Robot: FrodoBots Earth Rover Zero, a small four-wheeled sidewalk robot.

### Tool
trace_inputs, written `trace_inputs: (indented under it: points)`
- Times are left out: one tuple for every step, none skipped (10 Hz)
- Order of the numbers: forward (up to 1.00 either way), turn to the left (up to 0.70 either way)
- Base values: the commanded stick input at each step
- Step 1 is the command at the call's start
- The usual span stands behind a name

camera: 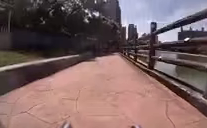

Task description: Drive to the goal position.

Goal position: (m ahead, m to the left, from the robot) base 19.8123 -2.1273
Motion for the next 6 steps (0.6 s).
trace_inputs:
  points:
    - [0.7,0.0]
    - [0.7,0.0]
    - [0.7,0.0]
    - [0.7,0.0]
    - [0.7,0.0]
    - [0.7,0.0]
